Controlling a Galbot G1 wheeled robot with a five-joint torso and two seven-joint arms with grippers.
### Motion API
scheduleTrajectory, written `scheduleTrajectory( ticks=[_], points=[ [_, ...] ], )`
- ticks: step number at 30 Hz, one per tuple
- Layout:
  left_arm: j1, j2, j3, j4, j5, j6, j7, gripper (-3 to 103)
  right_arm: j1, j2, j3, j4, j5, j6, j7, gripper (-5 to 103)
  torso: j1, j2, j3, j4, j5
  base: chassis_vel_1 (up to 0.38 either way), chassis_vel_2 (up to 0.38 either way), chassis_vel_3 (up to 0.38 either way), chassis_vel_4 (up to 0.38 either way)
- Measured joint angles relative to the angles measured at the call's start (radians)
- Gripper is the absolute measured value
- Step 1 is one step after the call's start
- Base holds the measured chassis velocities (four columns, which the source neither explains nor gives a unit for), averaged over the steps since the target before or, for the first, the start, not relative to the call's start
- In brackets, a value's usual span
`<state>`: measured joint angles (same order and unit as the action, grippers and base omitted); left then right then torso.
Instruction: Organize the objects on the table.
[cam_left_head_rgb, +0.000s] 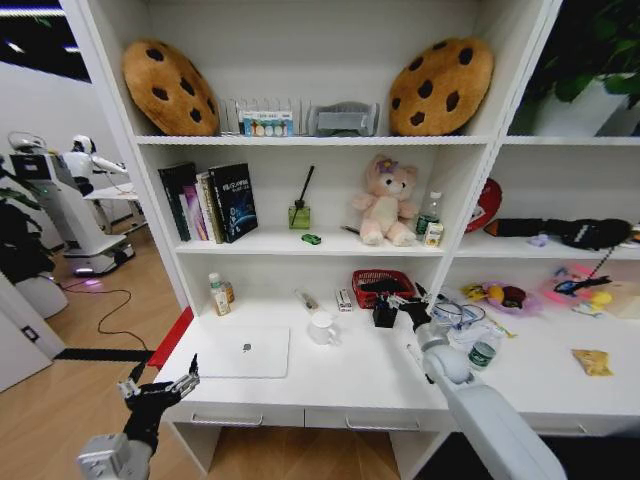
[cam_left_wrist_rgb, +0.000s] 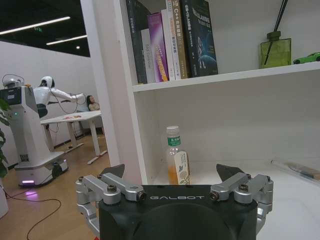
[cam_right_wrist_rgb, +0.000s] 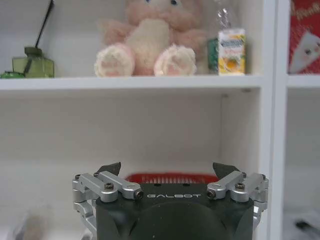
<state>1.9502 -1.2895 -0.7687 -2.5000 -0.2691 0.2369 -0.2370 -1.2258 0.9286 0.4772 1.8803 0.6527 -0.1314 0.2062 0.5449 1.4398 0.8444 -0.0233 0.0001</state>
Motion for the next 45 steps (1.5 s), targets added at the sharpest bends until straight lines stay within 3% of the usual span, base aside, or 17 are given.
scheduleTrajectory(
  ticks=[3, 7, 13, 19, 31, 45],
  points=[
    [0.000, 0.000, 0.000, 0.000, 0.000, 0.000, 0.000, 100, -0.222, -0.014, 0.159, 0.176, 0.180, -0.167, 0.061, 100, 0.000, 0.000, 0.000, -0.0001, -0.0002, 0.000, 0.000, 0.000, 0.000],
    [0.000, 0.000, 0.000, 0.000, 0.000, 0.000, 0.000, 100, -0.344, -0.021, 0.243, 0.222, 0.203, -0.215, 0.057, 100, 0.000, 0.000, 0.000, -0.0001, -0.0001, 0.000, 0.000, 0.000, 0.000],
    [0.000, 0.000, 0.000, 0.000, 0.000, 0.000, 0.000, 100, -0.379, -0.053, 0.292, 0.162, 0.229, -0.262, 0.033, 100, 0.000, 0.000, 0.000, 0.0001, 0.0001, 0.000, 0.000, 0.000, 0.000],
    [0.000, 0.000, 0.000, 0.000, 0.000, 0.000, 0.000, 100, -0.317, -0.097, 0.267, 0.079, 0.242, -0.286, -0.026, 100, 0.000, 0.000, 0.000, 0.0003, -0.0001, 0.000, 0.000, 0.000, 0.000],
    [0.000, 0.000, 0.000, 0.000, 0.000, 0.000, 0.000, 100, -0.214, -0.088, 0.171, -0.097, 0.206, -0.284, -0.130, 100, 0.000, 0.000, 0.000, 0.0001, 0.0000, 0.000, 0.000, 0.000, 0.000],
    [0.000, 0.000, 0.000, 0.000, 0.000, 0.000, 0.000, 100, -0.107, -0.052, 0.049, -0.175, 0.113, -0.251, -0.158, 103, 0.000, 0.000, 0.000, 0.0002, -0.0001, 0.000, 0.000, 0.000, 0.000]
  ],
)
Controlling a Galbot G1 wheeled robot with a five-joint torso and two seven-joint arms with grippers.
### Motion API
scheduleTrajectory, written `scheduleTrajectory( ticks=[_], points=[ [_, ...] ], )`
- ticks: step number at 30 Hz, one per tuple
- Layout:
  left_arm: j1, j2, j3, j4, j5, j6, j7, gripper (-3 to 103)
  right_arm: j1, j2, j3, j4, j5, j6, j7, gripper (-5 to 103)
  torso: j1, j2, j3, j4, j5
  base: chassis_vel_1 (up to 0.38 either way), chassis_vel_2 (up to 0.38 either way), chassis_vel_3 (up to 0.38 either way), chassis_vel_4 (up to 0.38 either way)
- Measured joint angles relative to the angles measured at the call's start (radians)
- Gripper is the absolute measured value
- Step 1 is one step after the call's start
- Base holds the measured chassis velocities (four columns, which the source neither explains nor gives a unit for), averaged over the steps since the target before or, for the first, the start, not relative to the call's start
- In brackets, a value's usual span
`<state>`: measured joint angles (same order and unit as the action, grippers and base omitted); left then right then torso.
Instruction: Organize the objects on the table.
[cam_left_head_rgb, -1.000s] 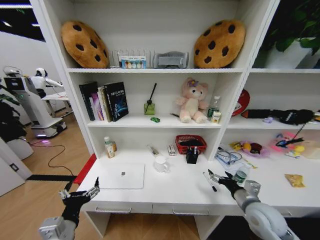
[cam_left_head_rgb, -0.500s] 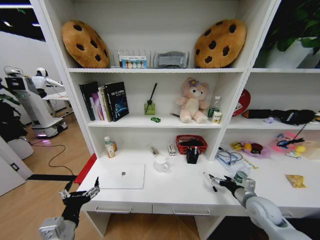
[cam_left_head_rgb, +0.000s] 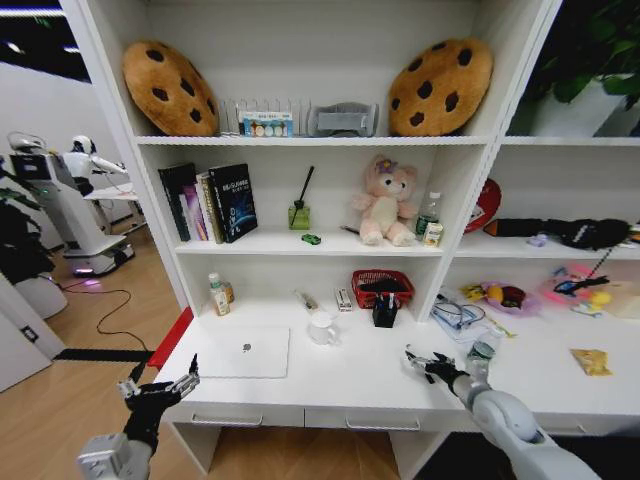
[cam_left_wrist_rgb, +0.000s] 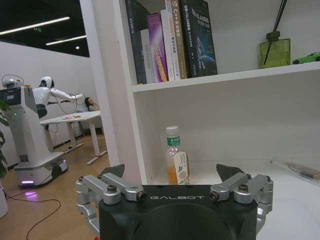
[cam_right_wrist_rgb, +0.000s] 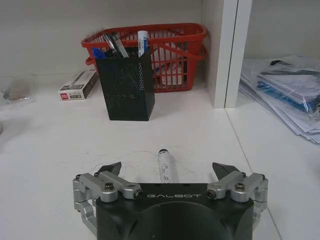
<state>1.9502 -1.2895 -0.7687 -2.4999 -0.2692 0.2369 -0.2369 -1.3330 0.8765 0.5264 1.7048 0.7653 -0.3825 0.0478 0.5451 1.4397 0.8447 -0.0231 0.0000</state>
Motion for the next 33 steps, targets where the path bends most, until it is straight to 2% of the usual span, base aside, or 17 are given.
scheduleTrajectory(
  ticks=[2, 5, 8, 9, 10, 13, 17, 20, 21, 23, 24, 25, 33],
  points=[
    [0.000, 0.000, 0.000, 0.000, 0.000, 0.000, 0.000, 100, 0.009, 0.001, -0.009, -0.006, -0.005, 0.000, 0.002, 100, 0.000, 0.000, 0.000, 0.0000, 0.0000, 0.000, 0.000, 0.000, 0.000],
    [0.000, 0.000, 0.000, 0.000, 0.000, 0.000, 0.000, 100, 0.022, 0.002, -0.018, -0.016, -0.012, 0.006, 0.002, 84, 0.000, 0.000, 0.000, 0.0000, -0.0001, 0.000, 0.000, 0.000, 0.000],
    [0.000, 0.000, 0.000, 0.000, 0.000, 0.000, 0.000, 100, 0.023, 0.002, -0.019, -0.017, -0.011, 0.006, 0.001, 79, 0.000, 0.000, 0.000, -0.0001, -0.0001, 0.000, 0.000, 0.000, 0.000],
    [0.000, 0.000, 0.000, 0.000, 0.000, 0.000, 0.000, 100, 0.026, 0.001, -0.020, -0.020, -0.009, 0.005, 0.000, 73, 0.000, 0.000, 0.000, -0.0001, -0.0001, 0.000, 0.000, 0.000, 0.000],
    [0.000, 0.000, 0.000, 0.000, 0.000, 0.000, 0.000, 100, 0.030, 0.005, -0.020, -0.023, -0.008, 0.004, -0.001, 63, 0.000, 0.000, 0.000, -0.0001, -0.0002, 0.000, 0.000, 0.000, 0.000],
    [0.000, 0.000, 0.000, 0.000, 0.000, 0.000, 0.000, 100, 0.032, 0.012, -0.019, -0.027, -0.007, 0.002, -0.001, 57, 0.000, 0.000, 0.000, -0.0001, 0.0000, 0.000, 0.000, 0.000, 0.000],
    [0.000, 0.000, 0.000, 0.000, 0.000, 0.000, 0.000, 100, 0.031, 0.021, -0.022, -0.029, -0.005, -0.006, -0.008, 36, 0.000, 0.000, 0.000, -0.0001, 0.0000, 0.000, 0.000, 0.000, 0.000],
    [0.000, 0.000, 0.000, 0.000, 0.000, 0.000, 0.000, 100, 0.030, 0.023, -0.018, -0.029, -0.003, -0.009, -0.008, 30, 0.000, 0.000, 0.000, 0.0000, 0.0000, 0.000, 0.000, 0.000, 0.000],
    [0.000, 0.000, 0.000, 0.000, 0.000, 0.000, 0.000, 100, 0.024, 0.023, -0.014, -0.031, -0.002, -0.010, -0.010, 25, 0.000, 0.000, 0.000, 0.0000, -0.0001, 0.000, 0.000, 0.000, 0.000],
    [0.000, 0.000, 0.000, 0.000, 0.000, 0.000, 0.000, 100, 0.020, 0.022, -0.012, -0.031, -0.003, -0.009, -0.012, 25, 0.000, 0.000, 0.000, -0.0001, 0.0000, 0.000, 0.000, 0.000, 0.000],
    [0.000, 0.000, 0.000, 0.000, 0.000, 0.000, 0.000, 100, 0.013, 0.020, -0.009, -0.032, -0.005, -0.004, -0.014, 14, 0.000, 0.000, 0.000, -0.0001, -0.0001, 0.000, 0.000, 0.000, 0.000],
    [0.000, 0.000, 0.000, 0.000, 0.000, 0.000, 0.000, 100, 0.008, 0.019, -0.004, -0.032, -0.006, -0.003, -0.018, 12, 0.000, 0.000, 0.000, -0.0002, -0.0001, 0.000, 0.000, 0.000, 0.000],
    [0.000, 0.000, 0.000, 0.000, 0.000, 0.000, 0.000, 100, -0.003, 0.014, 0.012, -0.021, 0.006, 0.009, -0.038, 11, 0.000, 0.000, 0.000, -0.0003, 0.0004, 0.000, 0.000, 0.000, 0.000]
  ],
)
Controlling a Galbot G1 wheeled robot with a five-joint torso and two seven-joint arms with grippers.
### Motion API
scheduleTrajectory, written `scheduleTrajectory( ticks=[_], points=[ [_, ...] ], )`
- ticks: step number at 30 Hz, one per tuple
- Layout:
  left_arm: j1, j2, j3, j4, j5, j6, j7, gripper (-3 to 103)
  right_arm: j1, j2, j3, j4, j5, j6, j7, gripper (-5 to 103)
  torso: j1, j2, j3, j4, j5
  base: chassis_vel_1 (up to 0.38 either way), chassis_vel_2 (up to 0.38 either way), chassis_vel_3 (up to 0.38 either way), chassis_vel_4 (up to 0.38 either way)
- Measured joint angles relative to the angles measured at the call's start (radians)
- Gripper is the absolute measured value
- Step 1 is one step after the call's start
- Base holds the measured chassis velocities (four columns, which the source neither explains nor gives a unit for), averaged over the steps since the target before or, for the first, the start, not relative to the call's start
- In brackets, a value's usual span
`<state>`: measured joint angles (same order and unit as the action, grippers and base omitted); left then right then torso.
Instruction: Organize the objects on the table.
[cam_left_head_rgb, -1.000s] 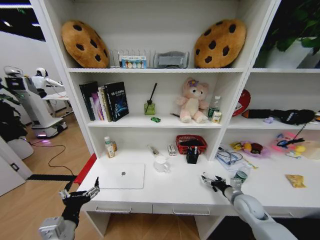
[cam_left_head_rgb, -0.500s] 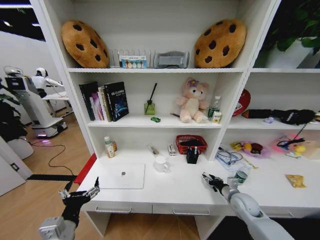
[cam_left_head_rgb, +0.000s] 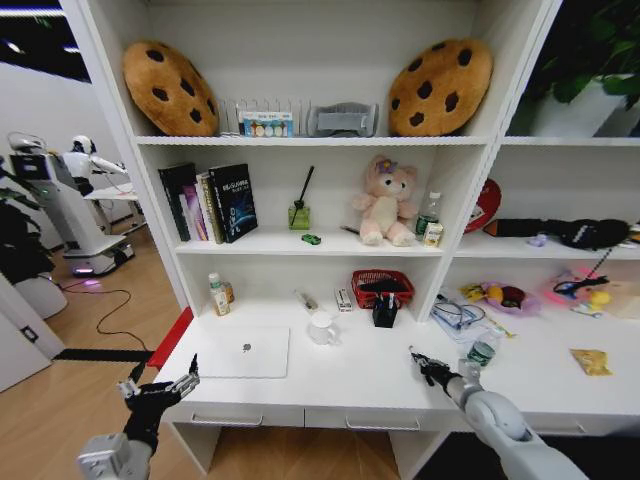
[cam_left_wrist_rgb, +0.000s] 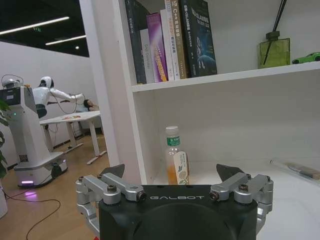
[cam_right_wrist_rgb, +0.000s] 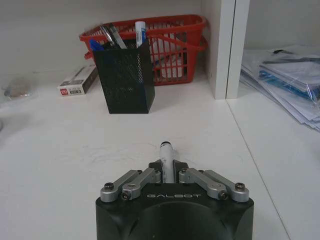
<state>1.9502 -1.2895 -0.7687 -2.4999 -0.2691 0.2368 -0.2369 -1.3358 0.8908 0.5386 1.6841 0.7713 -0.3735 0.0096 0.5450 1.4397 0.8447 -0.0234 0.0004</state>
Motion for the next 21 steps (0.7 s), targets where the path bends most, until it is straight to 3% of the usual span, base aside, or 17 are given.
scheduleTrajectory(
  ticks=[3, 5, 6, 7, 9, 10, 13, 21],
  points=[
    [0.000, 0.000, 0.000, 0.000, 0.000, 0.000, 0.000, 100, 0.006, 0.000, 0.002, 0.014, 0.018, 0.049, -0.018, 11, 0.000, 0.000, 0.000, 0.0000, -0.0002, 0.000, 0.000, 0.000, 0.000],
    [0.000, 0.000, 0.000, 0.000, 0.000, 0.000, 0.000, 100, 0.026, -0.001, -0.001, 0.026, 0.030, 0.147, -0.055, 11, 0.000, 0.000, 0.000, 0.0002, -0.0003, 0.000, 0.000, 0.000, 0.000],
    [0.000, 0.000, 0.000, 0.000, 0.000, 0.000, 0.000, 100, 0.026, -0.001, -0.001, 0.026, 0.030, 0.147, -0.055, 11, 0.000, 0.000, 0.000, 0.0002, -0.0003, 0.000, 0.000, 0.000, 0.000],
    [0.000, 0.000, 0.000, 0.000, 0.000, 0.000, 0.000, 100, 0.049, -0.001, -0.006, 0.030, 0.026, 0.201, -0.066, 11, 0.000, 0.000, 0.000, 0.0002, -0.0004, 0.000, 0.000, 0.000, 0.000],
    [0.000, 0.000, 0.000, 0.000, 0.000, 0.000, 0.000, 100, 0.126, 0.006, -0.040, 0.012, -0.006, 0.308, -0.029, 11, 0.000, 0.000, 0.000, 0.0002, -0.0005, 0.000, 0.000, 0.000, 0.000],
    [0.000, 0.000, 0.000, 0.000, 0.000, 0.000, 0.000, 100, 0.126, 0.006, -0.040, 0.012, -0.006, 0.308, -0.029, 11, 0.000, 0.000, 0.000, 0.0002, -0.0005, 0.000, 0.000, 0.000, 0.000],
    [0.000, 0.000, 0.000, 0.000, 0.000, 0.000, 0.000, 100, 0.256, 0.027, -0.107, -0.054, -0.078, 0.438, 0.015, 11, 0.000, 0.000, 0.000, 0.0005, -0.0005, 0.000, 0.000, 0.000, 0.000],
    [0.000, 0.000, 0.000, 0.000, 0.000, 0.000, 0.000, 100, 0.438, 0.093, -0.235, -0.253, -0.226, 0.608, 0.053, 11, 0.000, 0.000, 0.000, 0.0002, -0.0003, 0.000, 0.000, 0.000, 0.000]
  ],
)
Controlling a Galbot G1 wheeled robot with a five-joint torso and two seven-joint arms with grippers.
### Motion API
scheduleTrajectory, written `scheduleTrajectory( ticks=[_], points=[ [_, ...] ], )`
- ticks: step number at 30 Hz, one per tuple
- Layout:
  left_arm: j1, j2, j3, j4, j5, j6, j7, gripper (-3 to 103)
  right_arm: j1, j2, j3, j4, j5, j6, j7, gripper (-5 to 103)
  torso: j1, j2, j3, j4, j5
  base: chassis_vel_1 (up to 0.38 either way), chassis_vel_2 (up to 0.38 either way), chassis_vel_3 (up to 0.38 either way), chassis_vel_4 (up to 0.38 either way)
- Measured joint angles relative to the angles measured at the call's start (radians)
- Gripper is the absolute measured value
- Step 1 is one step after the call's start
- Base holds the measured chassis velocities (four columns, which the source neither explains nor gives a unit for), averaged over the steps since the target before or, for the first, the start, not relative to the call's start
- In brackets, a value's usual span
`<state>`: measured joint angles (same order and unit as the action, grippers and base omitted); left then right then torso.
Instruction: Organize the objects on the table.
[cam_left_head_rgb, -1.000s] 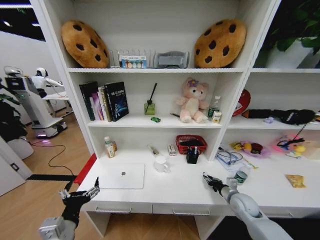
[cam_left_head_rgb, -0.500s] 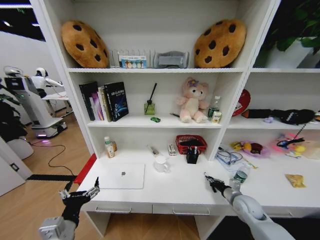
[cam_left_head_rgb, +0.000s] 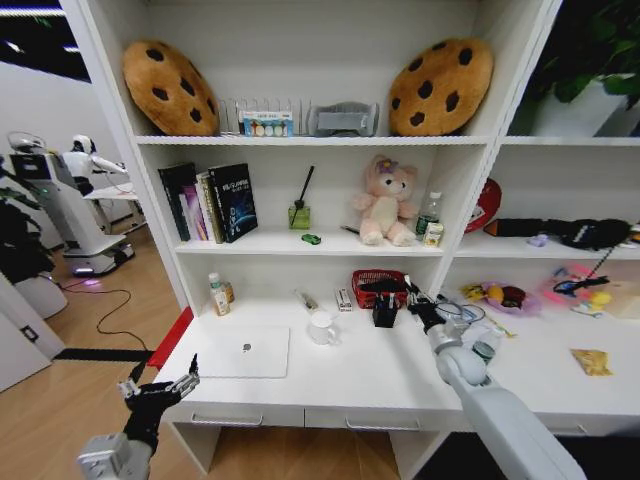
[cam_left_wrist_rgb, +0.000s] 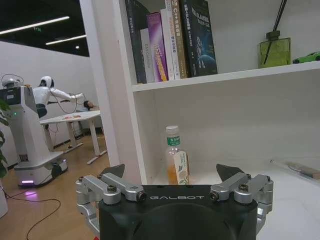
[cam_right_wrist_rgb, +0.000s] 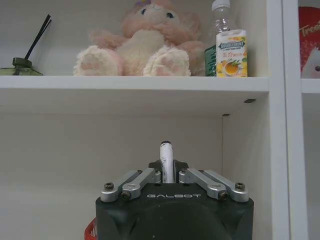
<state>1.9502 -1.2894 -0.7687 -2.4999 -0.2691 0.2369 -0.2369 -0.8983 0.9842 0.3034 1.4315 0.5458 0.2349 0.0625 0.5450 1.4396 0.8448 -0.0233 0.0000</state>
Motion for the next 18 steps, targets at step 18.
scheduleTrajectory(
  ticks=[18],
  points=[
    [0.000, 0.000, 0.000, 0.000, 0.000, 0.000, 0.000, 100, 0.205, 0.096, -0.125, -0.301, -0.136, 0.197, 0.020, 11, 0.000, 0.000, 0.000, -0.0001, -0.0001, 0.000, 0.000, 0.000, 0.000]
  ],
)
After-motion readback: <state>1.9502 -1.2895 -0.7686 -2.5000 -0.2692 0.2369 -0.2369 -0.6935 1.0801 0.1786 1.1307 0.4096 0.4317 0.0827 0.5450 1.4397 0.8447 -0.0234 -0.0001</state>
